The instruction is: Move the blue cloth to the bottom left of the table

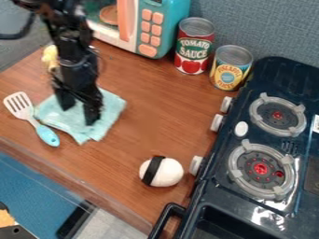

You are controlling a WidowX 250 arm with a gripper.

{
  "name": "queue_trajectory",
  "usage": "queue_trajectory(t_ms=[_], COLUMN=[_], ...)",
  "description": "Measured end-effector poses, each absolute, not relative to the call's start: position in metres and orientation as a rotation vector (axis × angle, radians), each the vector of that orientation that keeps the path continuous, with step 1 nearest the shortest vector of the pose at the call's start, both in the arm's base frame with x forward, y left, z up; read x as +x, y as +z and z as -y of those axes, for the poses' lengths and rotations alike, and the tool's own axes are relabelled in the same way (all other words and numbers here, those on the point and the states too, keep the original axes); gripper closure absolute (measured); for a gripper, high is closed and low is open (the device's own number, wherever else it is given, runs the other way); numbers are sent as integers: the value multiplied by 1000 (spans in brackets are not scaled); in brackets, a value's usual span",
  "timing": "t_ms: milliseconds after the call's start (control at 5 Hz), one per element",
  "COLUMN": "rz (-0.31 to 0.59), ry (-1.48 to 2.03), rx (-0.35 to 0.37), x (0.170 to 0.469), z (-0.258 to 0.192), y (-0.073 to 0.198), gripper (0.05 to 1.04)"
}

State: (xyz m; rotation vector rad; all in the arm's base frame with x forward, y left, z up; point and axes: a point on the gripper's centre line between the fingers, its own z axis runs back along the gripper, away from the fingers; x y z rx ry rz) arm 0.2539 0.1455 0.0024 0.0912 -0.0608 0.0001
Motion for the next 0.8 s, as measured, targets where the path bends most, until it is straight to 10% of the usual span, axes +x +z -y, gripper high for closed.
queue_trajectory(t_ms=[800], rz=[72], ry=[236], rx=[111], x=[229], z=[-237], y=[4], gripper=[83])
